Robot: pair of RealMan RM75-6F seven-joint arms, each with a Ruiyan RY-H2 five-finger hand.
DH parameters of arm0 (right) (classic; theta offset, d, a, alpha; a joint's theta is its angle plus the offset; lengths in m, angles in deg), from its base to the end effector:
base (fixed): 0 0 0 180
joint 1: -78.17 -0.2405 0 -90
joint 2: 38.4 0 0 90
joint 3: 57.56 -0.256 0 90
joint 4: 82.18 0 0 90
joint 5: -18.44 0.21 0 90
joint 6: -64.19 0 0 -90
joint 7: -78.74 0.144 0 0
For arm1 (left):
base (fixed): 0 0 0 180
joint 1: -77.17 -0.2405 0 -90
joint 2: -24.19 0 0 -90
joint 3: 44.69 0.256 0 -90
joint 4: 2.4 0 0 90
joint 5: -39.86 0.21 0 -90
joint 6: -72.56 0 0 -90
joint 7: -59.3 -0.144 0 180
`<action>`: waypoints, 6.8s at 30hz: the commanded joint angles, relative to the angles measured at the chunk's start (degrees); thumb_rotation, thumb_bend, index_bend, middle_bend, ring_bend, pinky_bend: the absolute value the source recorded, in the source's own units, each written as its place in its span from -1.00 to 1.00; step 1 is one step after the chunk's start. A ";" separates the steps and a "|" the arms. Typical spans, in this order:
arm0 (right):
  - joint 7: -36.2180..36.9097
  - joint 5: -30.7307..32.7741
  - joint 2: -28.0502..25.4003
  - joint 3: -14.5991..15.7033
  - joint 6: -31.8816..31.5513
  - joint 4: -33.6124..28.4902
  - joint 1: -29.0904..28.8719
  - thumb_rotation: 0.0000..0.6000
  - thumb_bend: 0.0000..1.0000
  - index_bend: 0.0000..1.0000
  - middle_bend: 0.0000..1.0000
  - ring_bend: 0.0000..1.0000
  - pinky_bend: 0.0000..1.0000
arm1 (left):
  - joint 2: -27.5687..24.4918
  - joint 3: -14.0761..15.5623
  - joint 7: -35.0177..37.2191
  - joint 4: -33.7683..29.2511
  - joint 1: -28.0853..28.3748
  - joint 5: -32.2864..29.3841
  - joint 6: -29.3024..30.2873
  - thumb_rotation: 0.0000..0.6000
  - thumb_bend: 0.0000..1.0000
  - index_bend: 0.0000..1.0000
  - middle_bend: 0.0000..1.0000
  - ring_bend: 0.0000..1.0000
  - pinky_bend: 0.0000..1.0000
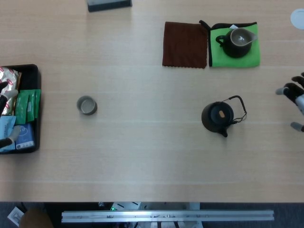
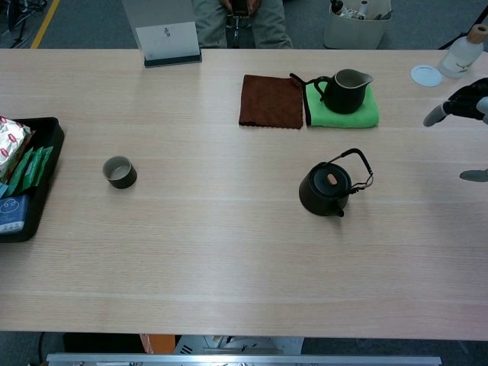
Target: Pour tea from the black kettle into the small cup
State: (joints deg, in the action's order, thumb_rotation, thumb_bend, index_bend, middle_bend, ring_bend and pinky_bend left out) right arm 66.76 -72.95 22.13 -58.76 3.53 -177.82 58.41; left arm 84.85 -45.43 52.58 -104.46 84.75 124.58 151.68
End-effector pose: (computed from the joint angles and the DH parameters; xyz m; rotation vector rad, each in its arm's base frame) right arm -0.2682 -0.2359 0.1109 1.9500 -0.7559 0.6526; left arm -0.2835 0.1828 0.1449 -1.4977 -0.9779 -0.8399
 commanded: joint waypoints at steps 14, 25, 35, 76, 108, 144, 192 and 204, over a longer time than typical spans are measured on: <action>-5.65 6.66 7.84 -0.48 11.18 4.25 -7.77 1.00 -1.00 -0.38 -0.37 -0.64 -0.72 | 0.43 0.24 0.41 0.98 0.16 -1.22 -0.88 1.00 -0.46 -0.62 -0.79 -0.84 -0.89; -7.55 8.38 11.45 0.64 12.77 7.16 -9.61 1.00 -1.00 -0.38 -0.41 -0.64 -0.84 | 0.43 0.40 0.97 1.35 -0.01 -0.92 -0.47 1.00 -0.46 -0.62 -0.80 -0.84 -0.89; -8.46 7.61 12.50 2.54 12.44 7.53 -10.07 1.00 -1.00 -0.38 -0.41 -0.63 -0.85 | 0.12 0.50 1.50 1.35 -0.25 -0.50 0.12 1.00 -0.46 -0.62 -0.80 -0.84 -0.89; -14.77 0.03 10.01 10.01 11.26 -3.44 -9.64 1.00 -1.00 -0.38 -0.41 -0.63 -0.85 | -1.36 1.21 3.98 1.56 -2.21 1.72 3.28 1.00 -0.46 -0.62 -0.80 -0.84 -0.89; -3.23 -6.54 9.93 8.40 6.16 -3.31 -11.61 1.00 -1.00 -0.36 -0.36 -0.51 -0.81 | -1.59 1.30 2.76 0.10 -2.11 2.61 3.08 1.00 -0.46 -0.62 -0.81 -0.84 -0.89; -9.96 2.29 14.34 8.11 14.08 -4.96 -14.15 1.00 -1.00 -0.27 -0.22 -0.35 -0.81 | -2.06 1.69 4.63 1.35 -2.78 2.65 3.34 1.00 -0.46 -0.62 -0.81 -0.84 -0.89; -9.98 8.66 17.71 5.87 15.13 -1.03 -15.73 1.00 -1.00 0.86 0.80 0.64 -0.81 | -2.17 1.69 5.26 2.05 -2.86 2.25 2.81 1.00 -0.46 -0.62 -0.82 -0.84 -0.89; -5.37 9.30 15.42 4.68 12.80 -0.55 -15.20 1.00 -1.00 0.90 0.85 0.67 -0.77 | -1.96 1.57 4.44 1.43 -2.47 2.41 2.42 1.00 -0.46 -0.62 -0.82 -0.84 -0.89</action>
State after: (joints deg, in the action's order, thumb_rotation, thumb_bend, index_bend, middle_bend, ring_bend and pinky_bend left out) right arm 61.18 -63.68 37.74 -54.03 16.51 -178.45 43.10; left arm 82.86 -43.83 57.07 -102.99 82.24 126.97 154.13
